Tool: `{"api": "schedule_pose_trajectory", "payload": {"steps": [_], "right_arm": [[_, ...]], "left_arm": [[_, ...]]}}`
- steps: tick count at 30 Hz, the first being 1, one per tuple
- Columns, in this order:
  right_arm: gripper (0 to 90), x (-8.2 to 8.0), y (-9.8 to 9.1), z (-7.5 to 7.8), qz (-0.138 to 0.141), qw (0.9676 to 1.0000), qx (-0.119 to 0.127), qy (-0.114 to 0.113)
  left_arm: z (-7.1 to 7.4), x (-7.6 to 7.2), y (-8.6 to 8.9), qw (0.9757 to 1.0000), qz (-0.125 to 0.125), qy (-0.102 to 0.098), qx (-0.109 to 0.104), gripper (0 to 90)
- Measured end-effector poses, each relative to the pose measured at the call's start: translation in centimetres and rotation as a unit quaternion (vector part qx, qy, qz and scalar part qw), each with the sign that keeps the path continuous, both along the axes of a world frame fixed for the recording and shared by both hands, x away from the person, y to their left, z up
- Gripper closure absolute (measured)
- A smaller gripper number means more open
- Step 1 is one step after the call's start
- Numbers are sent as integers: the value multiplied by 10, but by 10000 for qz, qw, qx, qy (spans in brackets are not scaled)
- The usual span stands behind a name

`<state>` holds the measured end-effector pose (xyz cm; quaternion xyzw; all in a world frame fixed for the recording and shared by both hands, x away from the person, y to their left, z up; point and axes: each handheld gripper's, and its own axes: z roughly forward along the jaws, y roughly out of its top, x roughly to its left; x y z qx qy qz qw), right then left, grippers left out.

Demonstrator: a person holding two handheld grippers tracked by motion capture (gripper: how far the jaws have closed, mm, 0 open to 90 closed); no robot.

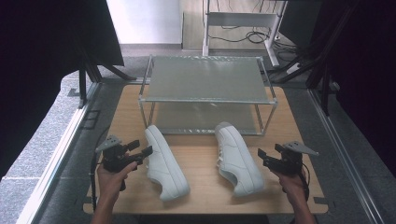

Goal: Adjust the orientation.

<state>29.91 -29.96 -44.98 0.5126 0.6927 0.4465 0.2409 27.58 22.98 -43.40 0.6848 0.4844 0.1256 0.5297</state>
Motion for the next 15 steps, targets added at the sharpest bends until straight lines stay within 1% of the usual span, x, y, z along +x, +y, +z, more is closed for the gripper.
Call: {"api": "schedule_pose_trajectory", "payload": {"steps": [2, 3, 5, 7, 11, 12, 13, 14, 15], "right_arm": [[251, -2, 2, 5, 50, 9999, -63, -149], [256, -3, 2, 7, 80, 9998, -85, -176], [269, -4, 3, 9, 107, 9997, -63, -218], [273, -4, 3, 10, 123, 9997, -35, -226], [290, -4, 3, 11, 97, 9996, -67, -242], [295, -4, 3, 11, 99, 9997, -33, -234], [303, -4, 4, 11, 121, 9997, -5, -204], [333, -3, 5, 12, 195, 9997, 12, -171], [333, -3, 5, 12, 195, 9997, 12, -171]], "left_arm": [[0, 0, 0, 10000, -20, 1, 5, 283], [0, -1, 1, 10000, -19, 8, 41, 281], [0, -1, 1, 10000, -11, 28, 34, 281], [-1, -1, 2, 10000, -8, 31, 25, 281], [-1, -1, 3, 10000, 21, 39, 2, 280], [-1, -2, 3, 10000, 29, 36, -4, 280], [0, -3, 4, 10000, 21, 21, -23, 280], [0, -4, 5, 10000, 0, -12, -22, 281], [0, -4, 5, 10000, 0, -12, -22, 281]]}}
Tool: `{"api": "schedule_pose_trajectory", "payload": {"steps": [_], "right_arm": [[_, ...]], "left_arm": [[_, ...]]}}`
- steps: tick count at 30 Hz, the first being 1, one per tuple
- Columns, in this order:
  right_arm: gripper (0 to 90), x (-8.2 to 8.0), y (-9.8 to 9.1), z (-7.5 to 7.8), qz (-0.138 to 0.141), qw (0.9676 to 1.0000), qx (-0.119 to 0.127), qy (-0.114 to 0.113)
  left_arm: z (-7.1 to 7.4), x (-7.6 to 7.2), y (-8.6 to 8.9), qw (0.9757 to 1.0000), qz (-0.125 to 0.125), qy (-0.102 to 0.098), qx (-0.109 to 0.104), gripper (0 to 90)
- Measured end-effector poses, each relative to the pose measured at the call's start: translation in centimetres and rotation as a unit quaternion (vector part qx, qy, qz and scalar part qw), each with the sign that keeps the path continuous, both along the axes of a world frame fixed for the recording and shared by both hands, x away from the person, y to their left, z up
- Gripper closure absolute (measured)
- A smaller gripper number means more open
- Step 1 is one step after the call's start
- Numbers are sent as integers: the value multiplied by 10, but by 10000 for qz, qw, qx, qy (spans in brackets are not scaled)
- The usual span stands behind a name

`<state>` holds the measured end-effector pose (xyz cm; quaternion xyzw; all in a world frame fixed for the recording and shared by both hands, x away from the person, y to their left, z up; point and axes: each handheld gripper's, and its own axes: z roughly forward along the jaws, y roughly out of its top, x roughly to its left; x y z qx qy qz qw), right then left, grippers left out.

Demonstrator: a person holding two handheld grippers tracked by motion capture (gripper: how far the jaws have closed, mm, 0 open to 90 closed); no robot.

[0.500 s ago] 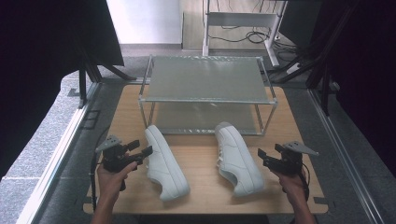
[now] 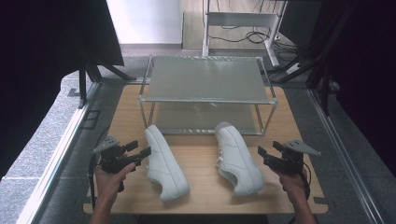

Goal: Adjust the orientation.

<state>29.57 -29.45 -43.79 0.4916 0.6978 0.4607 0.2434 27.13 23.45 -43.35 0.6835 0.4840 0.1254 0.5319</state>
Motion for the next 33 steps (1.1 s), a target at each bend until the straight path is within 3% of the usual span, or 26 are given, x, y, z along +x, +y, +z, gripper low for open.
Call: {"api": "schedule_pose_trajectory", "payload": {"steps": [6, 8, 10, 11, 17, 21, 26, 31, 33], "right_arm": [[345, 0, 7, 4, 190, 9998, -27, -71], [355, -1, 9, 6, 199, 9997, 34, -155], [395, -5, 10, 9, 148, 9989, 90, -429], [395, -6, 11, 9, 160, 9988, 118, -449], [393, -3, 13, 8, 212, 9990, 104, -378], [394, -2, 12, 7, 235, 9990, 258, -286], [392, -3, 12, 5, 187, 9993, 217, -245], [392, -2, 12, 6, 202, 9990, 343, -203], [391, -2, 12, 6, 209, 9991, 321, -200]], "left_arm": [[4, -5, 4, 10000, 14, 3, -52, 285], [5, -6, 5, 9999, 2, 28, -125, 292], [6, -6, 4, 9996, -28, 38, -268, 326], [5, -5, 1, 9997, -61, 64, -214, 334], [0, -2, -2, 9997, -121, 180, -93, 523], [3, -3, 3, 9992, -285, 279, -85, 666], [4, -5, 9, 9980, -387, 469, -143, 791], [2, -18, 16, 9981, -169, 539, -228, 847], [-6, -21, 23, 9973, -26, 675, -300, 857]]}}
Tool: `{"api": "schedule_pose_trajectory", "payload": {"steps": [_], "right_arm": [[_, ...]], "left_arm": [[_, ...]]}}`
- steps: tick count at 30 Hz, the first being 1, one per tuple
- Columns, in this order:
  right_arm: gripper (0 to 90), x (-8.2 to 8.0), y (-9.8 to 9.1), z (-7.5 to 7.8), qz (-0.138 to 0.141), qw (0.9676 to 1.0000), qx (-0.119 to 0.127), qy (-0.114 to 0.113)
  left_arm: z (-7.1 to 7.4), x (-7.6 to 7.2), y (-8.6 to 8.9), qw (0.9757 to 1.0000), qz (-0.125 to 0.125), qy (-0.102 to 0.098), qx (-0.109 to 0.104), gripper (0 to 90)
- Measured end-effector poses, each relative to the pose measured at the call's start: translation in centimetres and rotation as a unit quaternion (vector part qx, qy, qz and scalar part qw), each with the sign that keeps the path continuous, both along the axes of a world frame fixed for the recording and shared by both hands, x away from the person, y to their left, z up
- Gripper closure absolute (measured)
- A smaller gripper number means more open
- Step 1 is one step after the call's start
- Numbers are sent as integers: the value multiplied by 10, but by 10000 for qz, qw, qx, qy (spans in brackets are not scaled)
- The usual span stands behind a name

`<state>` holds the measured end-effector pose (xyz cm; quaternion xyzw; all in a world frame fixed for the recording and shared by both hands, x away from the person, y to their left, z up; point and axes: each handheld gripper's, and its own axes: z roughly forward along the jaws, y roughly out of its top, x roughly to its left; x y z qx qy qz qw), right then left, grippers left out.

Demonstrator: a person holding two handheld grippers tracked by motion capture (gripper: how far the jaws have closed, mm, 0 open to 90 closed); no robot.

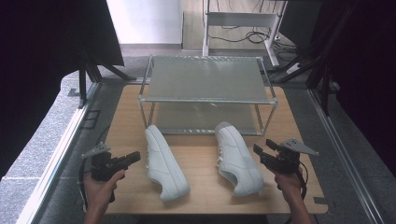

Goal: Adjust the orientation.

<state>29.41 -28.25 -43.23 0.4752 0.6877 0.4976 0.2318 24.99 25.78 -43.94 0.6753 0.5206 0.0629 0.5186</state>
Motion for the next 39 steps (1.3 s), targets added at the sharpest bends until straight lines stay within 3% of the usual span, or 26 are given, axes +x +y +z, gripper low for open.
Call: {"api": "schedule_pose_trajectory", "payload": {"steps": [8, 12, 20, 23, 24, 28, 31, 35, 39], "right_arm": [[390, 2, 0, 1, 40, 10000, 37, -6], [389, 1, 0, 1, -10, 10000, 11, -20], [386, -1, 0, 0, -59, 10000, -25, -10], [386, -1, 0, 0, -62, 10000, -17, 3], [385, -1, 0, 0, -64, 10000, -30, 2], [384, -1, -1, 0, -71, 10000, -33, -4], [383, -1, -3, -1, -121, 9999, -16, 16], [380, -2, -3, 0, -110, 9999, -39, -26], [380, -2, -3, -1, -112, 9999, -61, -29]], "left_arm": [[-27, 6, -11, 9984, -60, 513, 226, 873], [-34, 10, -16, 9979, -71, 603, 235, 874], [-31, 15, -29, 9980, -179, 523, 291, 868], [-28, 17, -33, 9979, -168, 476, 405, 874], [-26, 20, -37, 9970, -147, 462, 607, 876], [-25, 24, -41, 9977, -196, 424, 483, 876], [-18, 33, -50, 9970, -237, 321, 662, 865], [-15, 43, -61, 9968, -361, 236, 679, 857], [-10, 58, -84, 9956, -593, 164, 712, 863]]}}
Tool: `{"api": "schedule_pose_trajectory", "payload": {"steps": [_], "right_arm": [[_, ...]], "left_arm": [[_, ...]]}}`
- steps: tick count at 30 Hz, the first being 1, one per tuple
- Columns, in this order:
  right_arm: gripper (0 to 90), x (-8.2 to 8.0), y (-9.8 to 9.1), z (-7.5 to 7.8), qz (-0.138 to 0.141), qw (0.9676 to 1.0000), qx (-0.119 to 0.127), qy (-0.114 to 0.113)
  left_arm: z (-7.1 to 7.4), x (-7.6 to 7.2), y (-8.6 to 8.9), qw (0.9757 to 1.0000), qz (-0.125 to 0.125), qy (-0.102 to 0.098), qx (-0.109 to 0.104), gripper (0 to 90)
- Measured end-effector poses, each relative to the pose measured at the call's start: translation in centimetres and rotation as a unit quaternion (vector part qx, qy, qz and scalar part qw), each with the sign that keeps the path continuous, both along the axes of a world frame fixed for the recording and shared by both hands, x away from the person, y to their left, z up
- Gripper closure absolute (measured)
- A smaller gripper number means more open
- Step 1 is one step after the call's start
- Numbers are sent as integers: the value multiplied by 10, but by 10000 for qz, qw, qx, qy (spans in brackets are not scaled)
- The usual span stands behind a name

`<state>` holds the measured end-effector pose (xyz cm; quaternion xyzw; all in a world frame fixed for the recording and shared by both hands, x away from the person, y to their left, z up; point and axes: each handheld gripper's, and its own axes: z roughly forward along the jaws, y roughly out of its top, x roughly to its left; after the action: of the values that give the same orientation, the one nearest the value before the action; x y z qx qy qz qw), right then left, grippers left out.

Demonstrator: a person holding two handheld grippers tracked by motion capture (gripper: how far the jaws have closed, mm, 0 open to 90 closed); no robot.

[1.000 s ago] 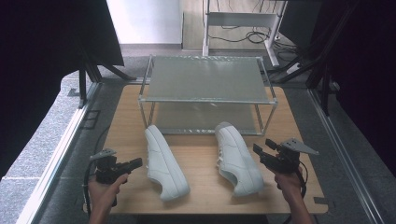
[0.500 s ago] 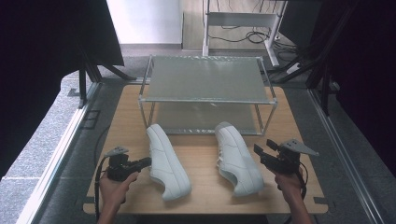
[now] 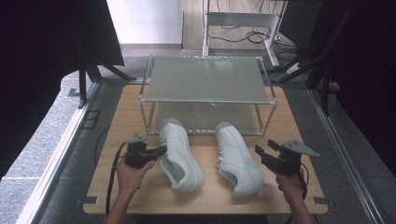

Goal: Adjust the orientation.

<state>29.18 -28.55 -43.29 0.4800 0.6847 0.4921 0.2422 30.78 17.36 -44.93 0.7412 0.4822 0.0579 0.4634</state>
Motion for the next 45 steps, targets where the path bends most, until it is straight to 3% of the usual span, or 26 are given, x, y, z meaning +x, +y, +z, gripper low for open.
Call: {"api": "schedule_pose_trajectory", "payload": {"steps": [1, 2, 6, 10, 12, 19, 22, 28, 31, 34, 37, 40, 45], "right_arm": [[380, 0, -1, -1, -7, 10000, -7, 6], [380, 0, -1, -1, -7, 10000, -7, 6], [379, 0, -4, -2, -63, 10000, -15, 22], [379, -1, -9, -1, -129, 9999, 7, 10], [379, -2, -12, 0, -187, 9998, 42, -1], [395, -4, -19, 3, -311, 9994, 118, -56], [395, -4, -18, 2, -324, 9994, 101, -46], [387, -4, -16, -1, -393, 9992, 77, -2], [387, -4, -15, -1, -413, 9991, 79, -10], [382, -4, -15, -2, -475, 9988, 99, 0], [381, -3, -16, -4, -495, 9987, 131, 44], [380, -2, -17, -5, -514, 9985, 157, 84], [376, -3, -19, -6, -587, 9980, 227, 91]], "left_arm": [[5, 10, -16, 9998, -111, -43, 173, 869], [5, 10, -16, 9998, -111, -43, 173, 872], [10, 37, -51, 9984, -403, 41, 383, 875], [10, 50, -69, 9963, -563, 208, 617, 868], [9, 52, -71, 9962, -563, 255, 618, 860], [27, 29, -60, 9980, -516, -149, 346, 851], [29, 16, -59, 9977, -591, -200, 272, 868], [17, -6, -75, 9951, -911, -151, 350, 896], [7, -15, -88, 9920, -1151, -39, 514, 898], [4, -17, -93, 9906, -1241, 15, 573, 897], [-8, -16, -102, 9869, -1379, 185, 812, 896], [-16, -15, -103, 9851, -1386, 283, 978, 895], [-14, -15, -91, 9862, -1325, 374, 920, 899]]}}
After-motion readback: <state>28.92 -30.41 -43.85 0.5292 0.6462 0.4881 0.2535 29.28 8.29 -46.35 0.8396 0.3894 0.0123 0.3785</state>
